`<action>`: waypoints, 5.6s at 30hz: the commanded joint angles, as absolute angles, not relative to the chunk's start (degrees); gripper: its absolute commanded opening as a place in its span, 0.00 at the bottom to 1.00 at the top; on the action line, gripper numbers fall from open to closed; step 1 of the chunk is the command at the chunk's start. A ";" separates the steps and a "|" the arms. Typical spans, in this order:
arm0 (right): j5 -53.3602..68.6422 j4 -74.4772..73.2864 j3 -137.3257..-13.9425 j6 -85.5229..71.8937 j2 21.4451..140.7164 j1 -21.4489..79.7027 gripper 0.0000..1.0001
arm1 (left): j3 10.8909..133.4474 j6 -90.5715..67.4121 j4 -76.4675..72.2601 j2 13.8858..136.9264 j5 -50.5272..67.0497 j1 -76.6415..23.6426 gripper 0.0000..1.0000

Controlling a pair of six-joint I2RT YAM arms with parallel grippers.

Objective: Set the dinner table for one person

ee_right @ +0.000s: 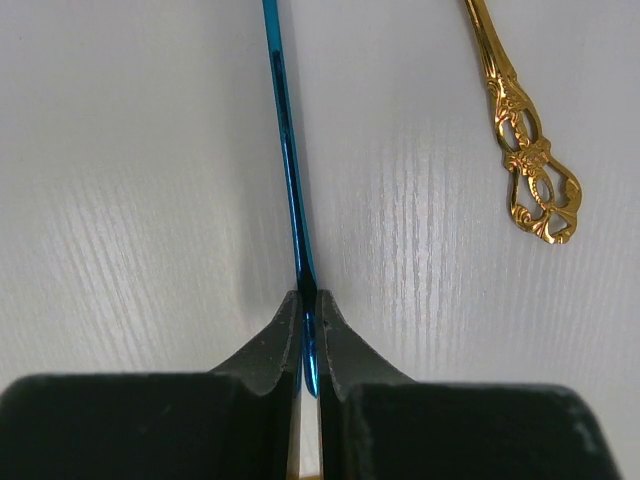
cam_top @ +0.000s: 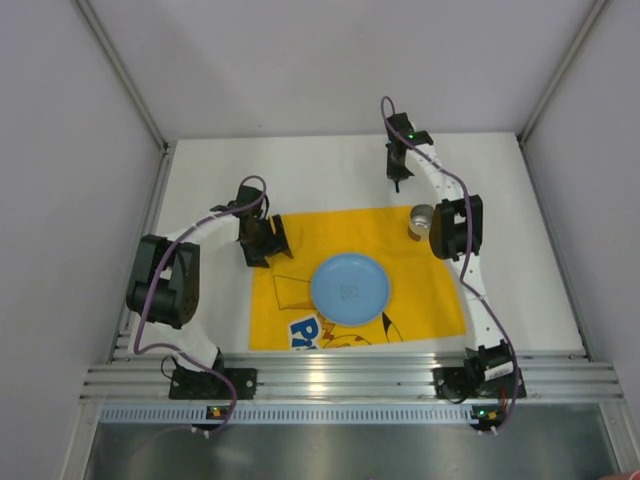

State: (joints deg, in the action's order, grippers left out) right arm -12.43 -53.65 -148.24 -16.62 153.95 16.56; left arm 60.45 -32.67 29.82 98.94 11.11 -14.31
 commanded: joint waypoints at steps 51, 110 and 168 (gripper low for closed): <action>-11.51 -46.85 -137.90 -26.89 145.28 5.10 0.97 | 59.24 -29.09 31.82 89.65 13.10 -13.18 0.73; 1.41 -35.51 -139.85 -42.02 152.14 -0.79 0.00 | 80.07 -23.29 40.43 105.47 12.83 -12.22 0.72; -2.18 -52.65 -113.66 -11.34 132.55 -16.17 0.93 | 66.62 -28.30 28.83 101.42 19.25 -13.01 0.69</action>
